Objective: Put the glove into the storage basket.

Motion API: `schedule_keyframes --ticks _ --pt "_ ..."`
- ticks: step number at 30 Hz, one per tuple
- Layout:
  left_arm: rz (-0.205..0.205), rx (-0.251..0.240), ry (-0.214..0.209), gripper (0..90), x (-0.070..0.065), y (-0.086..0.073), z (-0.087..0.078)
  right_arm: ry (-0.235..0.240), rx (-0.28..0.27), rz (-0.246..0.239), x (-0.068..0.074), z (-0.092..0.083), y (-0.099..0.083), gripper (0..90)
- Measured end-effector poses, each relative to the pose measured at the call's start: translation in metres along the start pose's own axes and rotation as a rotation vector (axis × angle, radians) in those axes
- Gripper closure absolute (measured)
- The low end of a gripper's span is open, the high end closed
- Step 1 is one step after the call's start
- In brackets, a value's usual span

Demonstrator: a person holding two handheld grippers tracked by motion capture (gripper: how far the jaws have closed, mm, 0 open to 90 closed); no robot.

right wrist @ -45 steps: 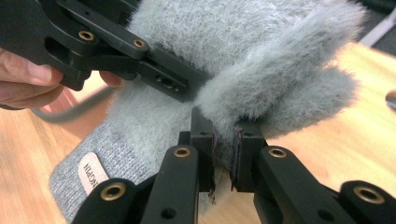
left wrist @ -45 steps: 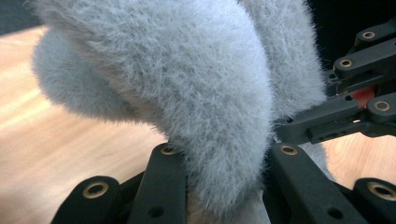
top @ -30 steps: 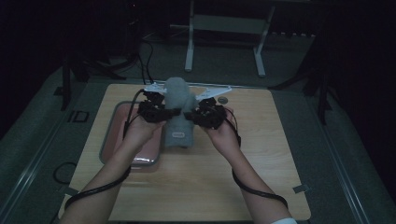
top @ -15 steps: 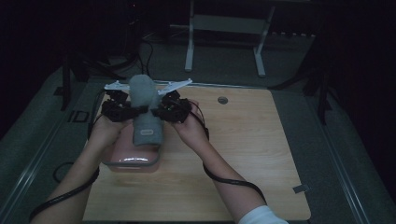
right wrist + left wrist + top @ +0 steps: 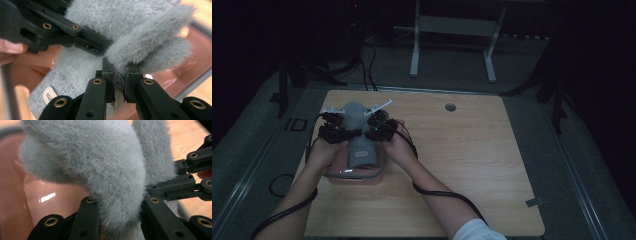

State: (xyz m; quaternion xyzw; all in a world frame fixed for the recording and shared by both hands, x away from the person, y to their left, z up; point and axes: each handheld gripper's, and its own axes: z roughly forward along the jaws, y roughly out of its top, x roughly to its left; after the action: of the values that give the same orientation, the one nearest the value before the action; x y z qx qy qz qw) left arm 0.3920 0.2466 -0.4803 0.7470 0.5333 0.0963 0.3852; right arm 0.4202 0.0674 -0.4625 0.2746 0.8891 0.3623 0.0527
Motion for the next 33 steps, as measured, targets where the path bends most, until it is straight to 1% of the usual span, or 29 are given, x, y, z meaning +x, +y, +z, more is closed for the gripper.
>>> schedule_keyframes --ticks 1,3,5,7,8,9,10,11,12,13,15,16,17,19,21,22,23,24,25,26,27,29,30,31,32,33 --pt "-0.003 0.012 0.003 76.0 0.001 -0.002 0.005 -0.007 0.015 0.006 -0.001 0.005 -0.002 82.1" --pt "-0.023 0.039 0.002 75.9 0.004 -0.004 0.013 -0.026 0.046 0.003 -0.001 0.013 -0.005 82.0" --pt "-0.034 0.064 0.013 75.8 0.005 -0.005 0.020 -0.041 0.080 0.005 -0.001 0.020 -0.006 81.6" --pt "-0.041 0.087 0.025 75.8 0.006 -0.006 0.027 -0.048 0.105 0.004 -0.002 0.027 -0.007 80.3" --pt "-0.046 0.099 0.027 75.7 0.006 -0.006 0.030 -0.048 0.116 0.012 -0.003 0.030 -0.008 79.0" --pt "-0.049 0.105 0.029 75.7 0.006 -0.006 0.033 -0.058 0.129 0.007 -0.003 0.031 -0.008 76.2" --pt "-0.054 0.114 0.035 75.6 0.006 -0.007 0.036 -0.056 0.140 0.008 -0.003 0.032 -0.007 74.1" --pt "-0.054 0.114 0.035 75.5 0.006 -0.007 0.036 -0.056 0.140 0.008 -0.003 0.032 -0.007 74.1" --pt "-0.054 0.137 0.046 75.5 0.007 -0.007 0.041 -0.058 0.148 0.003 -0.004 0.032 -0.006 70.9" --pt "-0.064 0.151 0.050 75.3 0.009 -0.008 0.045 -0.047 0.169 -0.004 -0.004 0.034 -0.006 64.3" --pt "-0.073 0.164 0.049 74.4 0.012 -0.009 0.049 -0.049 0.173 -0.016 -0.005 0.032 -0.008 60.3" --pt "-0.071 0.176 0.050 74.1 0.013 -0.009 0.050 -0.046 0.171 -0.024 -0.005 0.031 -0.009 58.2" --pt "-0.062 0.183 0.048 73.4 0.013 -0.008 0.051 -0.043 0.165 -0.026 -0.005 0.029 -0.009 57.7" --pt "-0.063 0.183 0.046 71.4 0.014 -0.008 0.051 -0.028 0.147 -0.033 -0.005 0.024 -0.010 54.5" --pt "-0.072 0.162 0.046 66.9 0.015 -0.008 0.050 -0.016 0.124 -0.036 -0.004 0.016 -0.011 52.4" --pt "-0.075 0.144 0.046 62.8 0.015 -0.008 0.048 -0.009 0.112 -0.036 -0.004 0.012 -0.012 51.6" --pt "-0.079 0.117 0.041 57.7 0.015 -0.008 0.046 -0.001 0.100 -0.034 -0.004 0.007 -0.012 50.4" --pt "-0.092 0.099 0.038 52.3 0.015 -0.007 0.043 0.000 0.086 -0.037 -0.005 0.002 -0.013 49.9" --pt "-0.089 0.081 0.026 46.5 0.015 -0.007 0.041 0.006 0.071 -0.035 -0.006 -0.002 -0.013 49.1" --pt "-0.077 0.054 0.020 38.9 0.014 -0.006 0.038 0.018 0.058 -0.026 -0.007 -0.007 -0.013 48.3" --pt "-0.079 0.033 0.036 33.1 0.013 -0.005 0.035 0.024 0.045 -0.022 -0.008 -0.011 -0.014 48.1" --pt "-0.077 -0.018 0.062 26.0 0.012 -0.002 0.028 0.031 0.025 -0.025 -0.009 -0.020 -0.014 45.6" --pt "-0.070 -0.042 0.075 22.7 0.012 -0.001 0.024 0.037 0.017 -0.022 -0.009 -0.024 -0.015 43.8" --pt "-0.056 -0.059 0.100 18.5 0.012 0.000 0.019 0.040 0.010 -0.028 -0.010 -0.028 -0.016 41.3" --pt "-0.046 -0.075 0.108 17.3 0.011 0.001 0.015 0.033 0.000 -0.033 -0.010 -0.032 -0.018 39.8" --pt "-0.037 -0.086 0.106 17.3 0.010 0.002 0.011 0.034 -0.008 -0.033 -0.012 -0.036 -0.019 38.6"
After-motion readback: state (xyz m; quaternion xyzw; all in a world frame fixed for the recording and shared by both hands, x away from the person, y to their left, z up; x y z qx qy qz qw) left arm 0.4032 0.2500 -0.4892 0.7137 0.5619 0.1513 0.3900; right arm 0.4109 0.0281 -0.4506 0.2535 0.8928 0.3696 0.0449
